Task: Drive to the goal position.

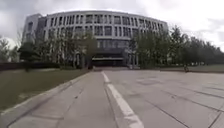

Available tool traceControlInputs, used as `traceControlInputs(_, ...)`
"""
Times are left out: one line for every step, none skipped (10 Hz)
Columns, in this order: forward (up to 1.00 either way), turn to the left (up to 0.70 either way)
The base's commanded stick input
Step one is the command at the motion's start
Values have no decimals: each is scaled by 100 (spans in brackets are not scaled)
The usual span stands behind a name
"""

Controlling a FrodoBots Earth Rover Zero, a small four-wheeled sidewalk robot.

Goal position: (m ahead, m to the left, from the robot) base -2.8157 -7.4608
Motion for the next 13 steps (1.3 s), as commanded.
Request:
traceControlInputs(70,0)
traceControlInputs(70,0)
traceControlInputs(70,1)
traceControlInputs(70,19)
traceControlInputs(70,25)
traceControlInputs(70,8)
traceControlInputs(70,0)
traceControlInputs(70,0)
traceControlInputs(70,0)
traceControlInputs(70,0)
traceControlInputs(70,0)
traceControlInputs(70,0)
traceControlInputs(70,0)
